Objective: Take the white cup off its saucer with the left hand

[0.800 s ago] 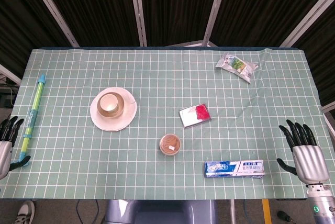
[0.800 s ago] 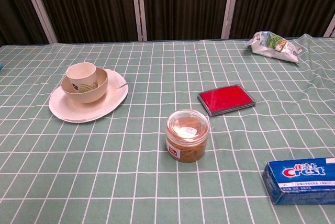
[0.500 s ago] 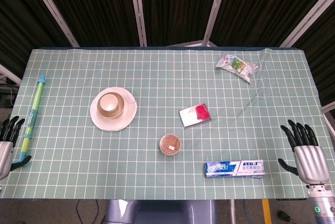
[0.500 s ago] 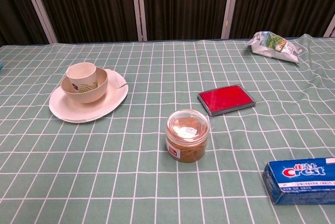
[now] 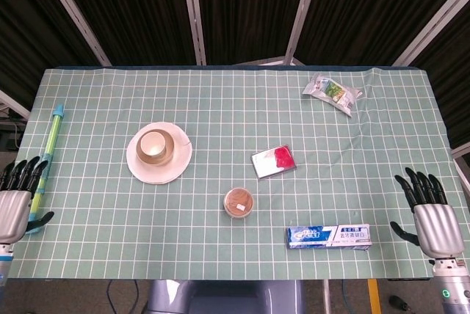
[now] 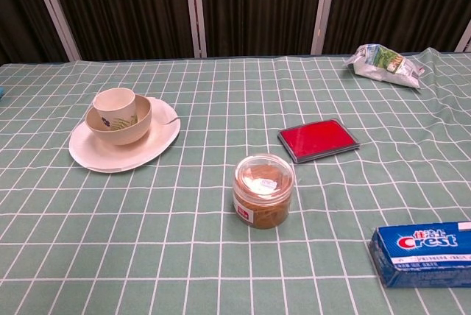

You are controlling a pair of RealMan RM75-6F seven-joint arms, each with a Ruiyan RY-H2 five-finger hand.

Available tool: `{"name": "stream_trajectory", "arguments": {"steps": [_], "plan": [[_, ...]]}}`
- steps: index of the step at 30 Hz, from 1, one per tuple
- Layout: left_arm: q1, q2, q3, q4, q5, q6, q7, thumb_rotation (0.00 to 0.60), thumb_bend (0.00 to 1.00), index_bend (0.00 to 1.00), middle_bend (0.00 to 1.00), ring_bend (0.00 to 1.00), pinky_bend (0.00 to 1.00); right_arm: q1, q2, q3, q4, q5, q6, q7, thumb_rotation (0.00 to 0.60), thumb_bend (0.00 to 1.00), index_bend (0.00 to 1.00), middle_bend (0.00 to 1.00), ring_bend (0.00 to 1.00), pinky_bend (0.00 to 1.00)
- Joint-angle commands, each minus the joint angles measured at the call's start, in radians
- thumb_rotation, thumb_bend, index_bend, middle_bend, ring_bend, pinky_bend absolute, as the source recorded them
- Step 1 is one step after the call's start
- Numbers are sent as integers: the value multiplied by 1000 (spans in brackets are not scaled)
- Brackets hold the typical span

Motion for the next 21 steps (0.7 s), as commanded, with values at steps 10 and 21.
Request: {"name": "stream_trajectory", "arguments": {"steps": [10, 21], "plan": [[-199, -106, -119, 53, -55, -161, 76, 600, 215, 418, 0, 0, 0, 3, 0, 0, 4, -13, 4, 29, 600, 90, 98, 0, 0, 0], [-344, -231, -171, 151, -175, -301, 187, 600, 284, 466, 0, 0, 0, 4, 12, 4, 4, -7, 2, 71, 600, 90, 97, 0, 0, 0]]}}
